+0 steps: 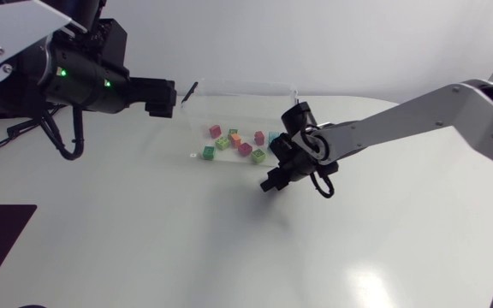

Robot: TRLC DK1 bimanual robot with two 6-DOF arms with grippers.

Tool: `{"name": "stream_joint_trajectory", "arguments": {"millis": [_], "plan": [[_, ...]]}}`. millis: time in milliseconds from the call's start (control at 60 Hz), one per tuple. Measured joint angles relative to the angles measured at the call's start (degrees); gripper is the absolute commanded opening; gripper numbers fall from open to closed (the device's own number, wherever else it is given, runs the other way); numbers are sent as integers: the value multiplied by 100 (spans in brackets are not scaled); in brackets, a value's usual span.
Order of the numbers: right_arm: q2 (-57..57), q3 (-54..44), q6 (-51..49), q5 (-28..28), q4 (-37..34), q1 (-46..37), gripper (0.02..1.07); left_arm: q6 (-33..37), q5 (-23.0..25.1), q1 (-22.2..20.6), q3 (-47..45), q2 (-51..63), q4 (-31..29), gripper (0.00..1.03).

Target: Place the duplo bricks in the container

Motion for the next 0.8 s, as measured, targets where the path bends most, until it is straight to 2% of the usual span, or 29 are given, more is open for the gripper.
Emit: {"name": "stream_joint_trajectory", "arguments": {"millis": [200,350,533,800], "plan": [[-1355,-146,9,0,-551,0,31,20,0,4,-44,-356,2,98],[-1812,479,122,2,-1130,44,31,17,0,7,-140,-564,-17,98],[-1578,1810,205,9,-1561,74,31,20,-2,136,-343,-874,-22,98],[-149,3536,289,157,-1679,72,33,44,-20,313,-555,-1198,-33,98]]}}
